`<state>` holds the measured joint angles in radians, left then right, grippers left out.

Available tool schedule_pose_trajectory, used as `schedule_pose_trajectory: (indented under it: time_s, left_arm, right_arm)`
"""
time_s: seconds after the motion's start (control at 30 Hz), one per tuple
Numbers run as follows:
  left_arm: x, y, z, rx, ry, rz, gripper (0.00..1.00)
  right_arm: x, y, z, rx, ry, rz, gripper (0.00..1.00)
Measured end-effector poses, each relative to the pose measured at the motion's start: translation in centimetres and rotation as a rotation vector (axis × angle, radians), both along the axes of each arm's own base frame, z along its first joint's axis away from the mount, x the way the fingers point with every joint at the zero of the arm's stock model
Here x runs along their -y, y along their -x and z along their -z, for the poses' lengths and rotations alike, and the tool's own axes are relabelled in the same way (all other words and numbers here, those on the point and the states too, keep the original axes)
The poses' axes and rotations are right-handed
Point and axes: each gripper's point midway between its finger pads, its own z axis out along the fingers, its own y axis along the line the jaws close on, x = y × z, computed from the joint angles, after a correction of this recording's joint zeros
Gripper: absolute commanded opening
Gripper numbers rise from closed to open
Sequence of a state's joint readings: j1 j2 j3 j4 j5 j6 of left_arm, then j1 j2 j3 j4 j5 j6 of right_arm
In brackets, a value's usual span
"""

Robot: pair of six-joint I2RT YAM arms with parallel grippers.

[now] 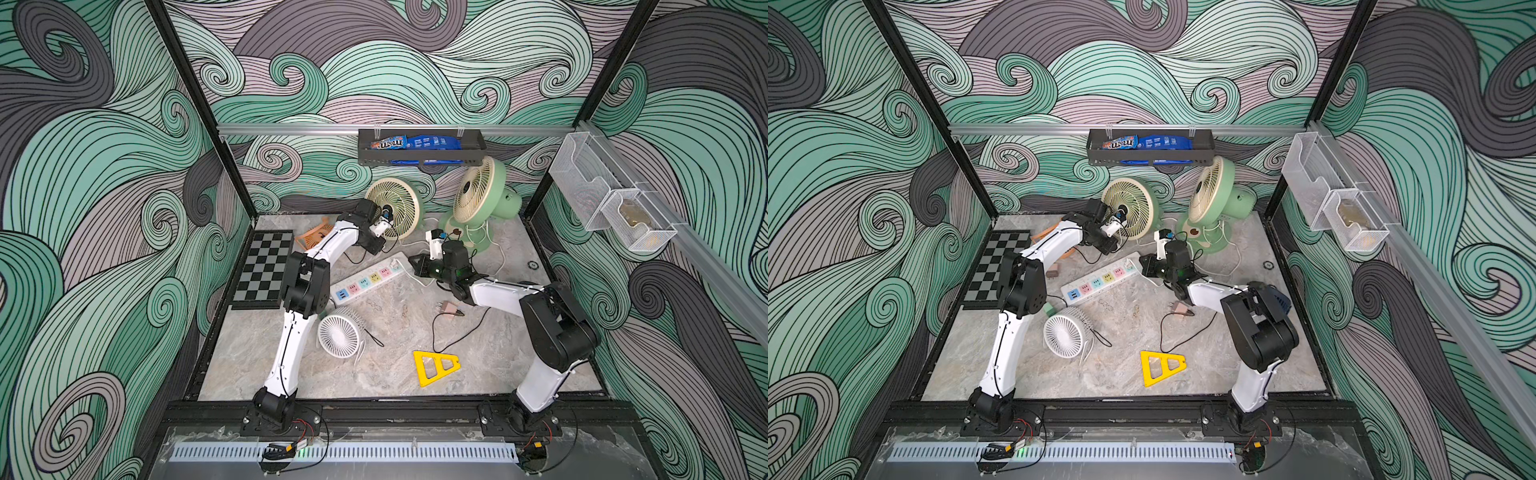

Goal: Unplug the desk fan from the power strip
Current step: Place the plug at the center of the board.

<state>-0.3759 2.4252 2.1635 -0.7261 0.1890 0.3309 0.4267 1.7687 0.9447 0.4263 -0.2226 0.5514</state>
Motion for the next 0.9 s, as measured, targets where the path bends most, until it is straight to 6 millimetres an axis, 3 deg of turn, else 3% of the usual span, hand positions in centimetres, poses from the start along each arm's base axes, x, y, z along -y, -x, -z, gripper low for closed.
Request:
schedule_pose_trajectory:
  time_s: [0.2,0.63,0.73,0.9]
  left_arm:
    - [-0.1,0.5,0.6,-0.030,-0.004,-0.007,0.35]
    - [-0.4,1.2,0.6,-0.054,-0.014,0.002,0.40]
    - [-0.5,2.2,-0.5,-0.056,-0.003,0.028,0.40]
    - [0.0,5.2,-4.0,-0.036,0.072,0.121,0.40]
  right_arm:
    - [0.0,0.0,0.1,-0.005,0.001,-0.038,0.15]
    - [-1.3,-2.4,2.1,-0.058,-0.006,-0.099,0.13]
    - [-1.4,-2.7,3.0,-0.081,-0.005,-0.108,0.12]
    - [-1.4,-2.6,4.9,-0.123,-0.005,-0.125,0.10]
